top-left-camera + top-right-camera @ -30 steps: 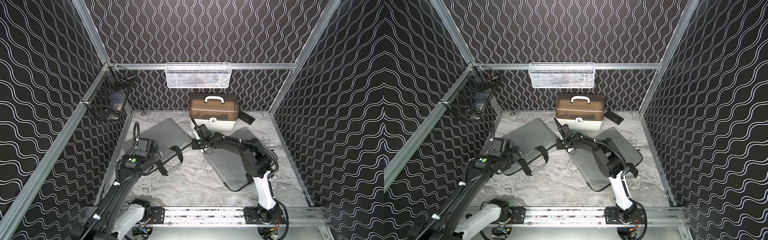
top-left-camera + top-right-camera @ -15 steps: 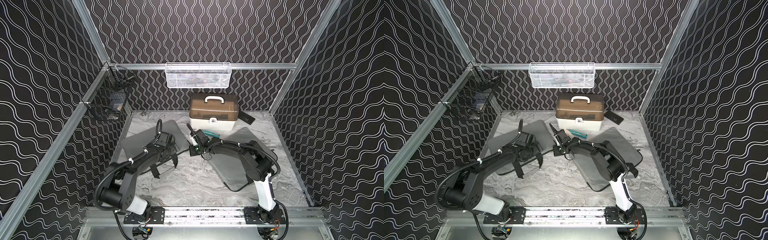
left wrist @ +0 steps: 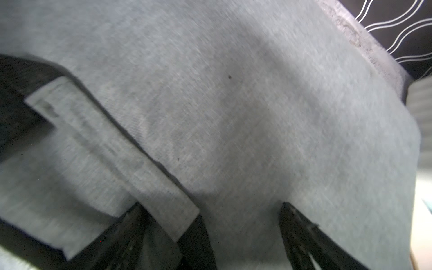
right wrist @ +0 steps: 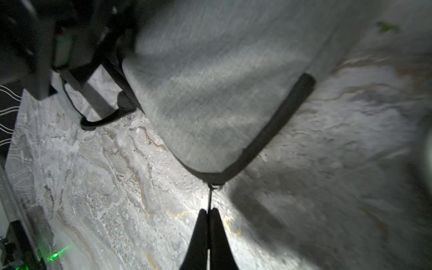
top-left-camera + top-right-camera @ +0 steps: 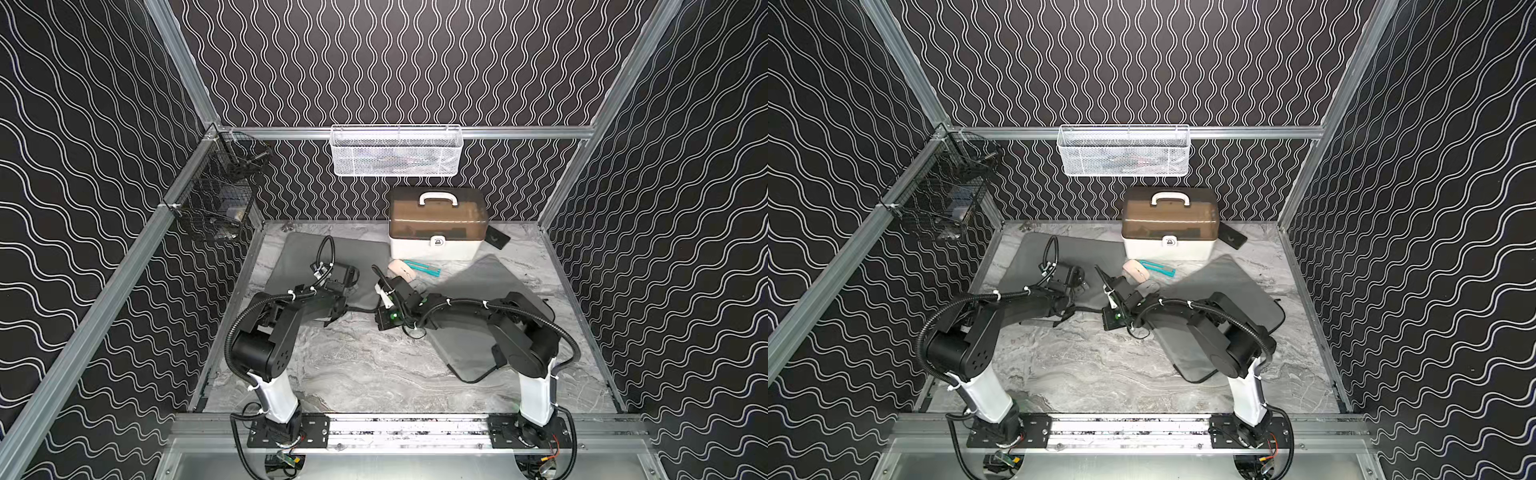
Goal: Put the mouse into the laptop bag
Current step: Unzip the zipper on the zippered laptop bag.
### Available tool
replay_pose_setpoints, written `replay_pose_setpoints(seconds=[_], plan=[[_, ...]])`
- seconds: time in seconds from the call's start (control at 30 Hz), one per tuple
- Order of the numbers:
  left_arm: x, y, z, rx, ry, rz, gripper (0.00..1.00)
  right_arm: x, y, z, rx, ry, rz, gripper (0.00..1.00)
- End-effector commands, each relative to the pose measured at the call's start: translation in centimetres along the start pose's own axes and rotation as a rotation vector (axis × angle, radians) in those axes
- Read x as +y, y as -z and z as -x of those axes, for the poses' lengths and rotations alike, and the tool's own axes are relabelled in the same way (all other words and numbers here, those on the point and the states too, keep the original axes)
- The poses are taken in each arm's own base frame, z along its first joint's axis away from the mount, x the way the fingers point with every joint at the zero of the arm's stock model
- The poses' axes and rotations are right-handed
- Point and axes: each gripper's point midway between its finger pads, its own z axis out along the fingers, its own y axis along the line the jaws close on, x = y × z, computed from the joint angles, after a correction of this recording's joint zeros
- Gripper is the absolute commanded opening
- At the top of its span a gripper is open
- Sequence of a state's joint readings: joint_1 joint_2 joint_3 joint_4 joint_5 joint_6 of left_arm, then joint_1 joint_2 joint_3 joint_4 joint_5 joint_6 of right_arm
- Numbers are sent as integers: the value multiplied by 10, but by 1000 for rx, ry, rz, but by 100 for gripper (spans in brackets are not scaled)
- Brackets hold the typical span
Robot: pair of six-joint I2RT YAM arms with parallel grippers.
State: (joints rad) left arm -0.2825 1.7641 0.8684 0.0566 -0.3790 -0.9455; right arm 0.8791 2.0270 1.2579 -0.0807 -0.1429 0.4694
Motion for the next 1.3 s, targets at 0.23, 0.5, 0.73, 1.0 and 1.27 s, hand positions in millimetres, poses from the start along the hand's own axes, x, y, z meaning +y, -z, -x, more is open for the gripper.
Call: replay_pose_setpoints(seconds=[0.23,0.5,0.73,1.0,1.27], plan=[[34,35,-37,158,26,67,94,4,-24,10,36,-95,-6,0],[80,102,17,-15,56,149,99,-67,-7,16,-11,-227,-144,0],[169,128,53,-78,238,203,99,-121,-3,36,-9,-297,-238,0],[185,62,37,104,394,68,98,-139,-7,57,6,-300,-288,0],[174,35,45,69,432,-36,98,-133,-3,63,10,-251,-273,0]])
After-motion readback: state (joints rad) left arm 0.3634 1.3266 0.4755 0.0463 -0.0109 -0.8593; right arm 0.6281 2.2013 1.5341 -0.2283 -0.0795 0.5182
